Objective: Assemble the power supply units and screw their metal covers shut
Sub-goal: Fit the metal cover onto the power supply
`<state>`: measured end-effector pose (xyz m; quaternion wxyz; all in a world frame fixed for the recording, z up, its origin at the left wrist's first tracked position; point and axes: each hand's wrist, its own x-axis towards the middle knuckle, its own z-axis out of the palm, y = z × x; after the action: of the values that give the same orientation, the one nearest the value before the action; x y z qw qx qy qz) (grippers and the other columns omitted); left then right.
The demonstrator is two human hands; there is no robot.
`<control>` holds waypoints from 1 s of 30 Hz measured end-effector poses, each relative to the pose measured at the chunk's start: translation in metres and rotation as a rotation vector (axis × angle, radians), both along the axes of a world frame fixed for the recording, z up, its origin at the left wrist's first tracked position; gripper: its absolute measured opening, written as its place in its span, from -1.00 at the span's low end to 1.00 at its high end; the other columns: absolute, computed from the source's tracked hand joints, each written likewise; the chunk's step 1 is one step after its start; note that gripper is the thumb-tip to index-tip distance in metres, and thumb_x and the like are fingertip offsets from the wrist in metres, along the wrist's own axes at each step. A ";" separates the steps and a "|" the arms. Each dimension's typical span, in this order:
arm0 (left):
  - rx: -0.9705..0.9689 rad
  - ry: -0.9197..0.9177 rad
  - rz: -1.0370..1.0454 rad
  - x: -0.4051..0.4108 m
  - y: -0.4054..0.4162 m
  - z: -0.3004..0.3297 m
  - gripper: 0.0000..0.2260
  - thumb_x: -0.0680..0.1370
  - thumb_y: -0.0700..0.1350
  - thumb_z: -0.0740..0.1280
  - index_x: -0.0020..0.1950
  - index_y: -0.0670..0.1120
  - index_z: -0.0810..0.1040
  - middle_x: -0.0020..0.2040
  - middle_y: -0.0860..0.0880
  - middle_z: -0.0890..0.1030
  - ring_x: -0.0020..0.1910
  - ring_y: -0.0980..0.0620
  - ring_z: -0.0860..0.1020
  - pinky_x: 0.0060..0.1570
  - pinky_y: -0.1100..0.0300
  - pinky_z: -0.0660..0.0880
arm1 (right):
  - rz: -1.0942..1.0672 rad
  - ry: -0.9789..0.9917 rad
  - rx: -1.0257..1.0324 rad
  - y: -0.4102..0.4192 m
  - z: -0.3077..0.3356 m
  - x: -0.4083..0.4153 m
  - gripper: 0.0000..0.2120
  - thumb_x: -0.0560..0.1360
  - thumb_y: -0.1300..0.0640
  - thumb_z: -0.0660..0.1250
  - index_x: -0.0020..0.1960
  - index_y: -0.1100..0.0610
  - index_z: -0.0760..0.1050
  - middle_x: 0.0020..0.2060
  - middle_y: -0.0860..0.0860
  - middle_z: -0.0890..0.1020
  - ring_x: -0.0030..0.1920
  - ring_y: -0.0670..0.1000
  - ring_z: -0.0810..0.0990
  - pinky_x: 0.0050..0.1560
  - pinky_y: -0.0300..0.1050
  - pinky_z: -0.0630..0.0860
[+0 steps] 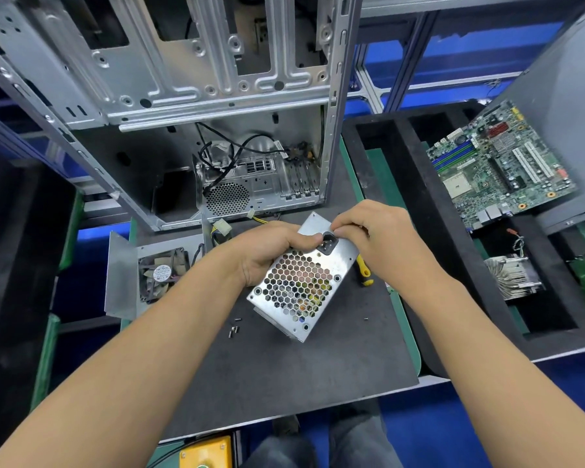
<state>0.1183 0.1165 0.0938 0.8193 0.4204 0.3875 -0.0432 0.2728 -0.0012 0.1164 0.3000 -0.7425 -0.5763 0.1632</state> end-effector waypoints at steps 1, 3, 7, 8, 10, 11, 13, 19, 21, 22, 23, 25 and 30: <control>0.011 0.002 0.000 0.000 0.000 0.000 -0.91 0.57 -0.22 0.36 -0.01 -0.21 0.64 -0.12 -0.16 0.69 -0.22 -0.07 0.67 -0.18 0.11 0.63 | -0.001 -0.007 0.001 0.000 0.000 0.000 -0.90 0.52 0.26 0.41 -0.04 0.16 0.71 -0.10 0.03 0.66 -0.06 0.02 0.60 0.10 -0.04 0.49; 0.024 0.010 0.002 0.000 0.000 -0.001 -0.91 0.57 -0.21 0.37 0.01 -0.21 0.64 -0.11 -0.16 0.69 -0.21 -0.07 0.66 -0.14 0.10 0.61 | -0.012 -0.027 -0.004 0.000 -0.001 -0.002 -0.89 0.53 0.26 0.40 -0.04 0.17 0.70 -0.09 0.05 0.66 -0.05 0.05 0.60 0.08 -0.03 0.49; 0.026 0.010 0.003 0.000 0.000 0.000 -0.91 0.57 -0.21 0.37 0.01 -0.21 0.63 -0.14 -0.14 0.68 -0.23 -0.06 0.66 -0.19 0.14 0.62 | -0.015 -0.103 -0.015 0.001 -0.004 -0.005 -0.90 0.55 0.25 0.38 -0.04 0.17 0.68 -0.09 0.07 0.64 -0.07 0.06 0.57 -0.02 -0.17 0.41; 0.023 0.008 0.004 -0.001 0.000 0.000 -0.91 0.57 -0.22 0.37 0.00 -0.21 0.63 -0.14 -0.14 0.69 -0.24 -0.05 0.66 -0.21 0.14 0.62 | -0.005 -0.138 -0.016 0.001 -0.004 -0.006 -0.90 0.55 0.25 0.38 -0.05 0.18 0.68 -0.10 0.07 0.63 -0.09 0.04 0.55 -0.07 -0.24 0.36; 0.011 0.002 0.007 -0.001 0.001 -0.001 -0.91 0.57 -0.22 0.36 0.01 -0.21 0.63 -0.14 -0.14 0.69 -0.24 -0.05 0.67 -0.21 0.15 0.62 | 0.016 -0.189 -0.009 0.002 -0.005 -0.007 -0.91 0.54 0.26 0.38 -0.05 0.18 0.68 -0.11 0.09 0.63 -0.11 0.03 0.54 -0.11 -0.27 0.33; 0.004 -0.001 0.009 -0.001 0.001 -0.001 -0.91 0.57 -0.22 0.36 0.01 -0.21 0.63 -0.14 -0.15 0.69 -0.23 -0.06 0.67 -0.21 0.14 0.63 | 0.025 -0.200 -0.002 0.002 -0.004 -0.006 -0.91 0.53 0.26 0.39 -0.04 0.19 0.69 -0.12 0.10 0.64 -0.11 0.05 0.57 -0.08 -0.23 0.40; -0.004 -0.001 0.012 -0.002 0.001 -0.001 -0.91 0.56 -0.23 0.36 0.01 -0.22 0.62 -0.14 -0.16 0.70 -0.23 -0.06 0.68 -0.21 0.13 0.63 | 0.032 -0.179 0.029 0.001 -0.002 -0.006 -0.92 0.50 0.29 0.42 -0.05 0.22 0.70 -0.13 0.13 0.67 -0.11 0.12 0.63 -0.04 -0.02 0.53; 0.000 0.010 0.001 -0.001 0.001 -0.002 -0.90 0.56 -0.22 0.36 0.03 -0.22 0.62 -0.10 -0.17 0.70 -0.20 -0.08 0.68 -0.15 0.11 0.64 | -0.018 -0.069 0.057 -0.002 -0.001 -0.005 -0.90 0.51 0.30 0.42 -0.05 0.22 0.72 -0.09 0.11 0.70 -0.07 0.10 0.66 0.09 0.04 0.53; 0.001 0.013 -0.002 -0.002 0.001 -0.001 -0.90 0.56 -0.21 0.36 0.03 -0.21 0.62 -0.10 -0.17 0.70 -0.20 -0.08 0.68 -0.13 0.09 0.64 | -0.053 -0.007 0.052 -0.003 -0.003 -0.004 -0.87 0.52 0.31 0.39 -0.05 0.20 0.72 -0.08 0.08 0.71 -0.05 0.05 0.64 0.12 -0.10 0.52; 0.002 0.015 -0.002 -0.002 0.001 -0.001 -0.90 0.56 -0.21 0.36 0.03 -0.21 0.61 -0.10 -0.17 0.70 -0.20 -0.08 0.68 -0.12 0.09 0.63 | -0.077 0.037 0.045 -0.003 -0.003 -0.004 -0.86 0.53 0.31 0.37 -0.05 0.19 0.72 -0.08 0.06 0.70 -0.05 0.01 0.62 0.11 -0.22 0.49; 0.002 0.015 -0.004 -0.002 0.001 -0.001 -0.89 0.56 -0.21 0.35 0.03 -0.22 0.61 -0.11 -0.17 0.70 -0.20 -0.09 0.68 -0.12 0.08 0.64 | -0.096 0.075 0.036 -0.004 -0.004 -0.003 -0.84 0.54 0.30 0.36 -0.03 0.17 0.72 -0.07 0.03 0.70 -0.04 -0.03 0.60 0.09 -0.32 0.45; -0.003 0.017 -0.006 -0.002 0.001 0.000 -0.89 0.57 -0.21 0.35 0.05 -0.22 0.60 -0.11 -0.17 0.70 -0.20 -0.09 0.68 -0.13 0.09 0.64 | -0.127 0.096 0.054 -0.005 -0.006 -0.002 -0.83 0.56 0.27 0.34 0.02 0.13 0.71 -0.05 -0.04 0.69 -0.03 -0.14 0.57 0.06 -0.46 0.39; 0.008 0.026 0.001 -0.003 0.001 -0.001 -0.91 0.57 -0.21 0.34 -0.04 -0.20 0.63 -0.16 -0.16 0.71 -0.25 -0.07 0.69 -0.21 0.10 0.65 | -0.396 0.246 0.117 -0.041 -0.028 0.020 -0.88 0.50 0.13 0.43 -0.15 -0.07 0.64 -0.19 -0.20 0.67 -0.16 -0.27 0.58 -0.11 -0.50 0.40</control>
<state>0.1149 0.1177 0.0931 0.8125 0.4228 0.3986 -0.0467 0.2932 -0.0425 0.0886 0.4365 -0.7969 -0.3871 0.1565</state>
